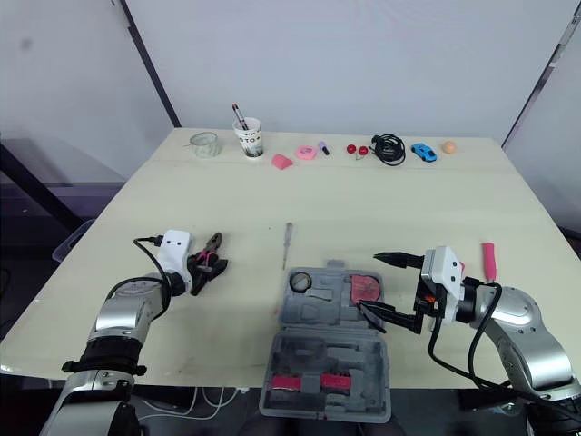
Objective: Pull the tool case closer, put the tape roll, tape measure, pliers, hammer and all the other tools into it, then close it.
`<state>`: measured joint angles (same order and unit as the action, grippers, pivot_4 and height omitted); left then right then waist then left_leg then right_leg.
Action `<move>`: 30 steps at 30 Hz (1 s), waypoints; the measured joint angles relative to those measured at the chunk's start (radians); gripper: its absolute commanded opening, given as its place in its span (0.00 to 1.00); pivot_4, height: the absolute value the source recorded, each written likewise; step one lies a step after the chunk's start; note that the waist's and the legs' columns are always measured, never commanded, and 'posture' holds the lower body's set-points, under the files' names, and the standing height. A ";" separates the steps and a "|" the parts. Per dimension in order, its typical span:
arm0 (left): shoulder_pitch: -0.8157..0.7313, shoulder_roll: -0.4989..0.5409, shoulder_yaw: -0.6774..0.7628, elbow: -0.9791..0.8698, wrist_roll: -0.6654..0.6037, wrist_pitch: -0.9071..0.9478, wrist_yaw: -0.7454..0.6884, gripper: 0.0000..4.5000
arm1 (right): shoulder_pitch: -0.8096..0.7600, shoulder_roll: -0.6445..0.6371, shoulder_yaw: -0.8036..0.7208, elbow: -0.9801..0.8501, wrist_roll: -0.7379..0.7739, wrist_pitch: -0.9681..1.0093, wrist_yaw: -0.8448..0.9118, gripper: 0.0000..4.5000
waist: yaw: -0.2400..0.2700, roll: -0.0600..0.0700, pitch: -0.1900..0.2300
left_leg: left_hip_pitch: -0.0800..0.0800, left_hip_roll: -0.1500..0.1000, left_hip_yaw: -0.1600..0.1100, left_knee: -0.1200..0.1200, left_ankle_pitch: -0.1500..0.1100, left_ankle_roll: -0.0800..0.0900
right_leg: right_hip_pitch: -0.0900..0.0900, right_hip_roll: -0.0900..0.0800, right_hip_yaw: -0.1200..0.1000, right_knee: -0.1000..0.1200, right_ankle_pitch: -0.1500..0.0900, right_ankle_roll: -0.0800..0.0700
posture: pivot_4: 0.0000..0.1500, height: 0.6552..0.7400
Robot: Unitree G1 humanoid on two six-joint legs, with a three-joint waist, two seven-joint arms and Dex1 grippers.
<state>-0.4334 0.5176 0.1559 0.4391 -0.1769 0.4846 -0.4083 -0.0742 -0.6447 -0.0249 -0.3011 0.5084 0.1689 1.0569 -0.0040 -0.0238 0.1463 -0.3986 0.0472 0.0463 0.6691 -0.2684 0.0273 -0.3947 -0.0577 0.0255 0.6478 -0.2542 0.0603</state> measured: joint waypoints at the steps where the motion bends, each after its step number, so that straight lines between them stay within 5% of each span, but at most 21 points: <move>1: -0.005 0.000 0.000 0.008 0.001 -0.001 0.002 1.00 | 0.003 0.000 0.000 0.000 -0.002 0.000 -0.001 0.99 | 0.000 0.000 0.000 | 0.000 0.000 0.000 0.000 0.000 0.000 | 0.000 0.000 0.000 0.000 0.000 0.000 | 1.00 1.00; 10: -0.020 0.001 0.002 0.032 0.007 -0.007 0.002 1.00 | 0.000 0.017 0.008 0.000 -0.012 -0.001 -0.006 0.99 | 0.000 0.000 0.000 | 0.001 0.000 0.000 0.000 0.000 0.000 | 0.000 0.000 0.000 0.001 0.000 0.000 | 1.00 1.00; 13: -0.020 0.001 0.005 0.036 0.007 -0.010 0.007 0.83 | 0.000 0.021 0.009 0.000 -0.012 -0.001 -0.004 1.00 | -0.001 0.000 0.000 | 0.001 0.000 0.000 0.000 0.000 0.000 | 0.000 0.000 0.000 0.002 0.000 0.000 | 1.00 1.00; 14: -0.020 0.001 0.007 0.038 0.007 -0.011 0.011 0.68 | 0.000 0.022 0.010 0.000 -0.012 -0.001 -0.004 1.00 | 0.000 0.000 0.000 | 0.001 0.000 0.000 0.000 0.000 0.000 | 0.000 0.000 0.000 0.002 0.000 0.000 | 1.00 1.00; 16: -0.020 0.000 0.012 0.038 0.007 -0.013 0.013 0.54 | 0.000 0.022 0.011 -0.001 -0.012 -0.001 -0.001 1.00 | -0.001 0.000 0.000 | 0.001 0.000 0.000 0.000 0.000 0.000 | 0.000 0.000 0.000 0.002 0.000 0.000 | 1.00 1.00; 30: -0.009 0.011 0.009 0.039 0.011 -0.032 -0.012 0.54 | -0.013 0.022 0.012 -0.001 -0.001 -0.001 0.025 1.00 | -0.004 0.000 0.000 | 0.002 0.000 0.000 0.000 0.000 0.000 | 0.000 0.000 0.000 0.004 0.000 0.000 | 1.00 1.00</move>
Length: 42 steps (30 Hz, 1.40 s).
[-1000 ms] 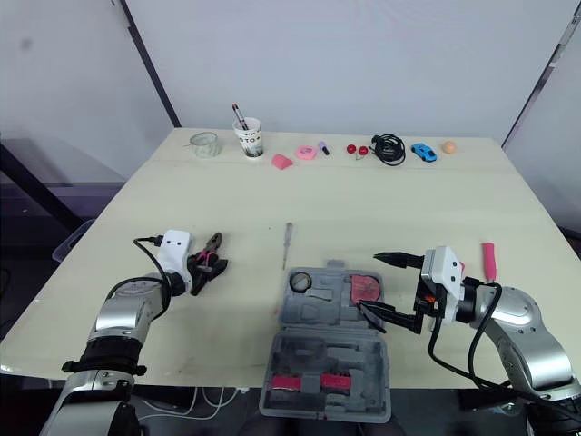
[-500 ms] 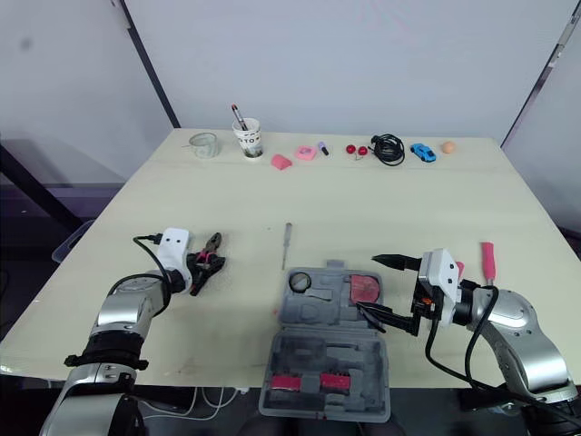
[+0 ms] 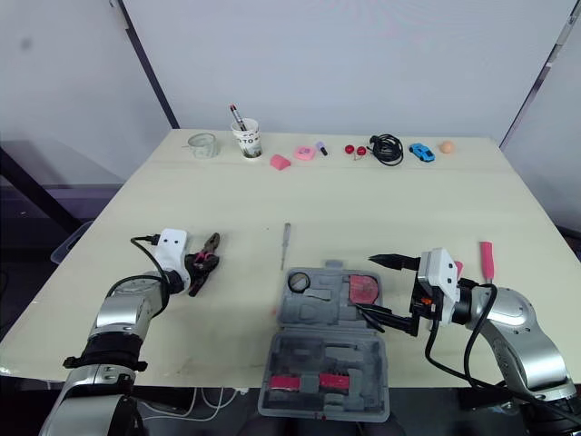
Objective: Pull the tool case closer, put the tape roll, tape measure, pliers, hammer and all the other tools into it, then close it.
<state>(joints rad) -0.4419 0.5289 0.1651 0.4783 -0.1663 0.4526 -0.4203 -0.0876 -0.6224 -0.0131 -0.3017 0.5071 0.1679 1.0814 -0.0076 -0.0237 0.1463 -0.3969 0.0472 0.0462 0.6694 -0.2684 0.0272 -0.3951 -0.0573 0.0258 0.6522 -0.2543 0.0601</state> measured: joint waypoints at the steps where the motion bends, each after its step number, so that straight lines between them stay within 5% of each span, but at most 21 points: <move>1: 0.004 0.021 -0.009 0.000 0.001 0.000 -0.031 0.54 | 0.000 0.000 0.000 0.000 0.000 0.000 0.000 1.00 | -0.003 0.000 0.000 | 0.000 0.000 0.000 0.000 0.000 0.000 | 0.000 0.000 0.000 0.000 0.000 0.000 | 1.00 1.00; 12: 0.004 0.173 -0.157 -0.189 0.005 0.047 -0.372 0.54 | -0.005 -0.006 0.000 0.035 -0.068 0.002 -0.050 1.00 | 0.005 -0.002 0.001 | -0.001 0.000 0.000 0.000 0.000 0.000 | -0.001 0.000 0.000 -0.001 0.000 0.000 | 1.00 1.00; 19: -0.132 0.205 -0.330 -0.313 0.007 0.082 -0.616 0.54 | -0.052 -0.035 0.010 0.043 -0.107 0.068 -0.086 1.00 | 0.007 -0.002 0.002 | -0.002 0.000 0.000 0.001 0.000 0.000 | -0.001 0.002 0.001 -0.001 0.000 0.000 | 1.00 1.00; 42: -0.427 -0.022 -0.620 -0.172 0.068 -0.187 -1.051 0.54 | -0.466 -0.129 0.332 -0.050 -0.229 0.579 -0.111 1.00 | -0.002 0.000 0.003 | -0.005 0.001 -0.002 0.001 0.000 0.000 | -0.003 0.005 0.002 -0.002 -0.001 0.000 | 1.00 1.00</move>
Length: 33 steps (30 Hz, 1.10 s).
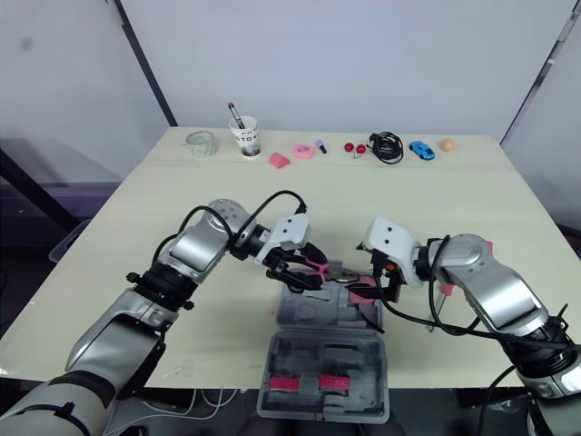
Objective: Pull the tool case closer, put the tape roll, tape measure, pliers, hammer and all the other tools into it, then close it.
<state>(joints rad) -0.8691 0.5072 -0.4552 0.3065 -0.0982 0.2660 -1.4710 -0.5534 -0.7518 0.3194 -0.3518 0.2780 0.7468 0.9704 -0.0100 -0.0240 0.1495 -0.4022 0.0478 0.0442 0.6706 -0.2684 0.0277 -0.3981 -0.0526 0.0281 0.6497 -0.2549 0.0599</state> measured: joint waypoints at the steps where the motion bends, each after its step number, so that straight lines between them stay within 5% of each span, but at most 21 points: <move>1: -0.005 -0.011 0.000 0.010 0.002 -0.007 -0.002 0.54 | -0.018 -0.001 0.022 0.000 -0.006 0.018 0.004 1.00 | 0.001 0.000 0.000 | 0.000 0.000 0.000 0.000 0.000 0.000 | 0.000 0.000 0.000 0.000 0.000 0.000 | 1.00 1.00; 11: -0.035 -0.064 0.005 0.040 0.019 -0.025 0.009 0.54 | -0.065 0.026 0.106 0.001 -0.046 0.101 0.001 1.00 | 0.000 0.000 0.000 | 0.000 0.000 -0.001 0.000 0.000 0.000 | 0.000 0.000 0.000 0.000 0.000 0.000 | 1.00 1.00; 19: -0.034 -0.062 0.006 0.052 0.023 -0.028 0.012 0.54 | -0.065 0.042 0.105 0.002 -0.056 0.103 -0.016 0.22 | -0.001 0.000 0.000 | 0.000 0.000 -0.001 0.000 0.000 0.000 | 0.000 0.000 0.000 0.001 0.000 0.000 | 1.00 1.00; 33: -0.028 -0.060 0.006 0.052 0.026 -0.029 0.009 0.54 | -0.061 0.052 0.105 0.008 -0.073 0.100 -0.020 0.22 | -0.001 0.000 0.000 | 0.000 0.000 -0.001 0.000 0.000 0.000 | 0.000 0.000 0.000 0.001 0.000 0.000 | 1.00 1.00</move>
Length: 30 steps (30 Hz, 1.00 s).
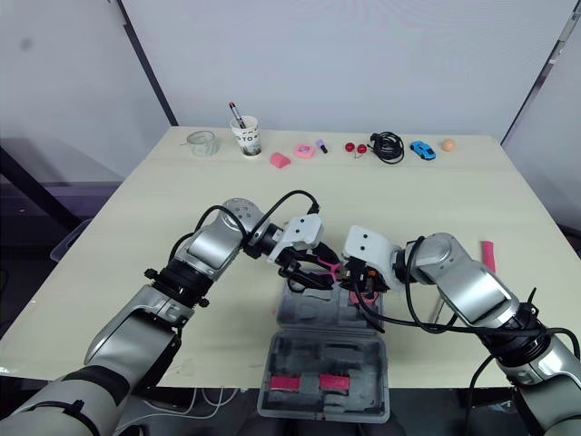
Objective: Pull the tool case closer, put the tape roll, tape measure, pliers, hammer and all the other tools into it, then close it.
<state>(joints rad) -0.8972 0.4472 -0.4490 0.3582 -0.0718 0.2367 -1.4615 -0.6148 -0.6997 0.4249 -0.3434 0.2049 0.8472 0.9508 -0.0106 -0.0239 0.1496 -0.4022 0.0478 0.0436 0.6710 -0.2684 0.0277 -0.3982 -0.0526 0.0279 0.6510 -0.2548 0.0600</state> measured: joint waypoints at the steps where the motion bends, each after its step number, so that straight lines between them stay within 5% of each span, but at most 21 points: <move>1: 0.001 0.000 0.001 0.000 -0.001 0.000 0.000 0.54 | 0.001 0.000 0.000 0.000 0.000 -0.001 0.000 0.22 | 0.000 0.000 0.000 | 0.000 0.000 0.000 0.000 0.000 0.000 | 0.000 0.000 0.000 0.000 0.000 0.000 | 1.00 1.00; 2: 0.004 0.000 0.003 0.000 -0.003 0.000 0.000 0.54 | 0.004 0.000 0.000 -0.001 0.001 -0.003 -0.001 0.22 | 0.000 0.000 0.000 | 0.000 0.000 0.000 0.000 0.000 0.000 | 0.000 0.000 0.000 0.000 0.000 0.000 | 1.00 1.00; 5: 0.019 0.003 0.013 0.000 -0.011 0.000 0.002 0.89 | 0.032 -0.002 -0.010 -0.010 0.003 -0.010 -0.009 0.22 | 0.000 0.000 0.000 | 0.000 0.000 0.000 0.000 0.000 0.000 | 0.000 0.000 0.000 0.000 0.000 0.000 | 1.00 1.00; 7: 0.025 0.017 0.031 0.000 -0.014 0.001 0.005 0.97 | 0.064 -0.012 -0.015 -0.008 0.003 -0.009 -0.019 0.22 | 0.000 0.000 0.000 | 0.000 0.000 0.000 0.000 0.000 0.000 | 0.000 0.000 0.000 0.000 0.000 0.000 | 1.00 1.00; 14: 0.068 0.060 0.118 -0.040 -0.074 0.020 0.009 0.97 | 0.186 -0.064 -0.147 -0.033 0.035 -0.067 -0.020 0.22 | 0.002 0.000 0.000 | 0.000 0.000 -0.001 0.000 0.000 0.000 | 0.000 0.000 -0.001 0.000 0.000 0.000 | 1.00 1.00; 19: 0.195 0.161 0.279 -0.079 -0.163 0.019 0.022 0.97 | 0.378 -0.124 -0.369 0.028 0.052 -0.198 -0.028 0.22 | 0.000 0.000 0.000 | 0.001 0.000 0.000 0.000 0.000 0.000 | 0.000 0.000 0.000 0.000 0.000 0.000 | 1.00 1.00; 30: 0.434 0.299 0.422 -0.240 -0.304 0.003 -0.028 0.97 | 0.514 -0.161 -0.540 0.148 0.041 -0.337 -0.047 0.22 | -0.001 0.000 0.000 | 0.003 0.000 0.001 0.000 0.000 0.000 | 0.000 0.000 0.001 0.003 0.000 0.000 | 1.00 1.00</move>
<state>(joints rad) -0.4632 0.7462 -0.0272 0.1186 -0.3756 0.2394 -1.4893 -0.1008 -0.8606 -0.1150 -0.1956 0.2455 0.5105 0.9036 -0.0120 -0.0234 0.1499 -0.3997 0.0483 0.0451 0.6709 -0.2683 0.0276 -0.3978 -0.0528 0.0289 0.6540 -0.2550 0.0599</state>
